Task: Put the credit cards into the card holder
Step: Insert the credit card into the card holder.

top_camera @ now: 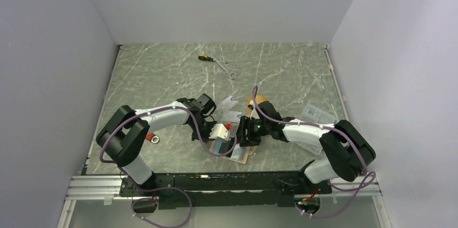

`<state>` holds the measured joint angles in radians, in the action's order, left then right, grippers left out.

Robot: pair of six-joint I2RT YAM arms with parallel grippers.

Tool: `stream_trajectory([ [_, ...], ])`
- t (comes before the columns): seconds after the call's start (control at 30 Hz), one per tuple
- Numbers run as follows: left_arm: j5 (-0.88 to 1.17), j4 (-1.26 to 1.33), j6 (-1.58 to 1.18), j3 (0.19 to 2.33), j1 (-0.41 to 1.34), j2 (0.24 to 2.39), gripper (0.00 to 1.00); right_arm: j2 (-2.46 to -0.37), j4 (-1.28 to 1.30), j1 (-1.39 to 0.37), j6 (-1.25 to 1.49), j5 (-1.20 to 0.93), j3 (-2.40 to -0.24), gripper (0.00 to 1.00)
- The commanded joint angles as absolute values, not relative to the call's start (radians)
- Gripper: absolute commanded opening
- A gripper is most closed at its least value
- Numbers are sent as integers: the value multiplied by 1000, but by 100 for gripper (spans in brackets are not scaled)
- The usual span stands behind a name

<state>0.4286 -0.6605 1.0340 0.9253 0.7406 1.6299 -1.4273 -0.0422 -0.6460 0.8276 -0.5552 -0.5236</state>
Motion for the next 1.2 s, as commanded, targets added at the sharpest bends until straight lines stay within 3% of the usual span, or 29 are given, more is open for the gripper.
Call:
stream_trajectory([
  [0.0,497,-793,1025,912,717,1638,0,-1414,76,-678,790,-478,-554,57],
  [0.17,513,-761,1015,903,721,1648,0,-1505,110,-749,777,-445,-636,56],
  [0.43,450,-695,1037,872,784,1673,0,-1586,112,-774,768,-441,-724,34],
  [0.93,433,-672,1046,873,824,1673,0,-1697,183,-822,708,-482,-911,39],
  [1.17,433,-704,1036,876,819,1625,0,-1623,296,-800,671,-454,-903,54],
])
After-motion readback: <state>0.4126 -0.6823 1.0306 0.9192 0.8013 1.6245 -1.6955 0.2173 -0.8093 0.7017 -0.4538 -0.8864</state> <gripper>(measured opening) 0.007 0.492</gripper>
